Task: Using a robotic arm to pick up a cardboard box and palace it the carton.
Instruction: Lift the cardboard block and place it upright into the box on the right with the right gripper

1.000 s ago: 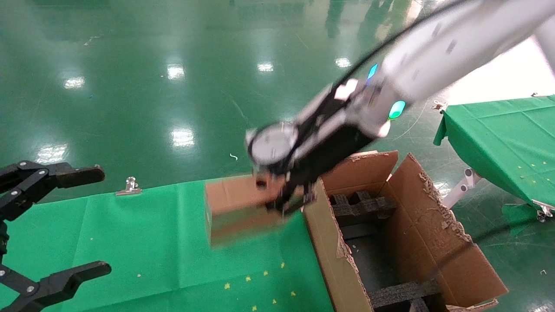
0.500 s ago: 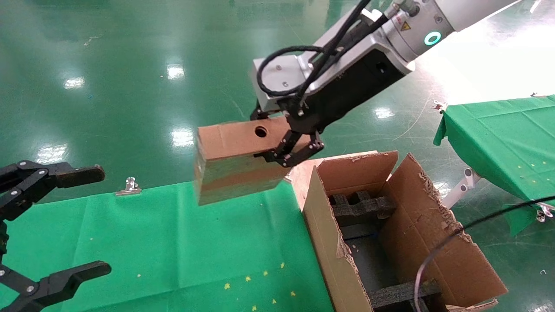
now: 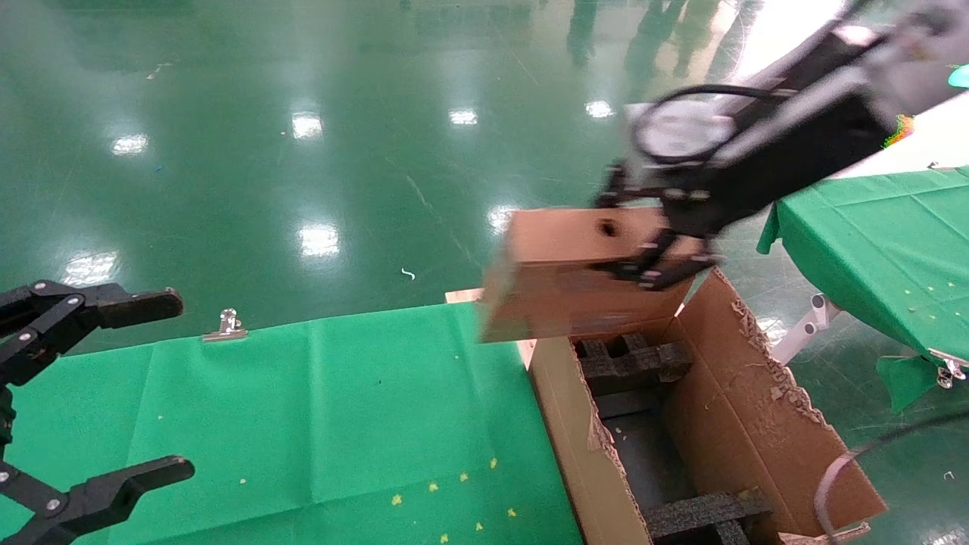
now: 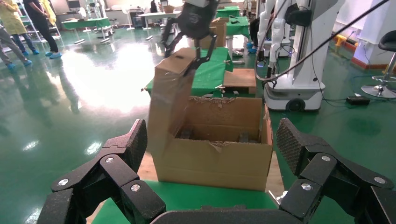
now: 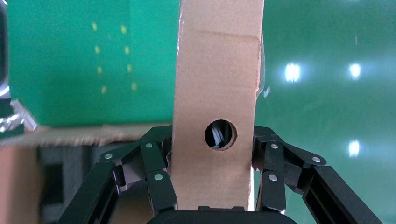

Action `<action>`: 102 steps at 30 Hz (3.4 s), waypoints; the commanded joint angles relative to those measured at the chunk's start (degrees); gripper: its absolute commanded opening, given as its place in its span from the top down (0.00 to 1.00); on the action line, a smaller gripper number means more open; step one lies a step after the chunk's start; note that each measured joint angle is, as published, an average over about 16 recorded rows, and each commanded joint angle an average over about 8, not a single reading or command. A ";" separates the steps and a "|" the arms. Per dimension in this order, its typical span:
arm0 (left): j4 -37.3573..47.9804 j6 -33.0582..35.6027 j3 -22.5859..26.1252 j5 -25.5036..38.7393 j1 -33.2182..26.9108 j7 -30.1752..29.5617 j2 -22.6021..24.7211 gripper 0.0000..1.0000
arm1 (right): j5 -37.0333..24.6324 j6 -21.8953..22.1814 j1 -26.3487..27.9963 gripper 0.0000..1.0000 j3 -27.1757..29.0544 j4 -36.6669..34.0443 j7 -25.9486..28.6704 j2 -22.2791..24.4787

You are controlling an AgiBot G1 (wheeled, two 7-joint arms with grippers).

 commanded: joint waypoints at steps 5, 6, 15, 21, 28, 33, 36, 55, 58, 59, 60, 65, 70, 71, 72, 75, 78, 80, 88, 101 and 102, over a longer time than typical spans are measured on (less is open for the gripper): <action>0.00 0.00 0.00 0.00 0.00 0.00 0.00 0.00 | -0.67 0.06 5.07 1.00 -7.27 4.23 2.55 7.80; 0.00 0.00 0.01 0.00 0.00 0.00 0.00 0.00 | -0.99 0.08 5.88 1.00 -8.42 4.80 2.94 8.92; 0.00 0.00 0.01 -0.01 0.00 0.01 0.00 0.00 | -2.46 0.79 10.91 1.00 -16.56 7.12 9.30 16.26; 0.00 -0.01 0.02 -0.01 0.00 0.01 -0.01 0.00 | -4.61 3.32 11.44 1.00 -19.31 9.25 20.17 21.06; 0.00 -0.01 0.02 -0.01 -0.01 0.01 -0.01 0.00 | -7.56 9.28 11.09 1.00 -20.30 16.05 34.29 29.16; 0.00 -0.01 0.02 -0.02 -0.01 0.01 -0.01 0.00 | -9.95 13.57 11.07 1.00 -20.53 22.01 44.24 35.01; 0.00 -0.01 0.03 -0.02 0.00 0.01 -0.01 0.00 | -10.62 15.44 11.12 1.00 -20.59 24.26 48.72 37.52; 0.01 -0.03 0.02 -0.03 0.01 0.02 -0.02 0.00 | -10.02 17.11 10.90 1.00 -20.77 25.14 51.43 39.32; 0.02 -0.03 0.02 -0.03 0.01 0.02 -0.02 0.00 | -9.72 16.97 10.75 1.00 -20.86 24.57 51.58 39.02; 0.02 -0.03 0.02 -0.03 0.01 0.02 -0.02 0.00 | -9.60 17.07 10.60 1.00 -20.98 24.36 51.96 38.90; 0.02 -0.03 0.02 -0.03 0.00 0.02 -0.02 0.00 | -9.54 17.28 10.40 1.00 -21.15 24.17 52.53 38.74; 0.03 -0.03 0.03 -0.03 0.00 0.03 -0.02 0.00 | -10.32 20.25 8.52 1.00 -22.78 24.19 57.65 37.89; 0.03 -0.03 0.03 -0.03 0.00 0.03 -0.02 0.00 | -13.12 24.63 6.16 1.00 -24.79 24.90 62.60 36.89; 0.03 -0.03 0.03 -0.04 0.00 0.03 -0.02 0.00 | -13.72 25.50 5.71 1.00 -25.16 24.98 63.48 36.70; 0.03 -0.03 0.03 -0.04 0.00 0.03 -0.02 0.00 | -14.33 26.32 5.28 1.00 -25.52 25.04 64.26 36.48; 0.03 -0.03 0.03 -0.04 0.00 0.03 -0.02 0.00 | -15.87 28.59 4.02 1.00 -26.52 25.19 66.73 35.88; 0.03 -0.03 0.04 -0.04 0.00 0.03 -0.02 0.00 | -16.65 30.28 2.90 1.00 -27.37 25.33 68.90 35.34; 0.03 -0.03 0.04 -0.04 0.00 0.03 -0.02 0.00 | -16.93 31.19 2.24 1.00 -27.85 25.41 70.10 35.00; 0.03 -0.03 0.04 -0.04 0.00 0.03 -0.02 0.00 | -17.29 33.52 0.11 1.00 -29.30 25.59 74.36 33.36; 0.03 -0.04 0.05 -0.05 -0.01 0.04 -0.02 0.00 | -13.31 31.00 -1.70 1.00 -30.29 25.44 78.16 28.93; 0.03 -0.04 0.05 -0.05 -0.01 0.04 -0.02 0.00 | -13.47 31.09 -1.80 1.00 -30.36 25.43 78.41 28.68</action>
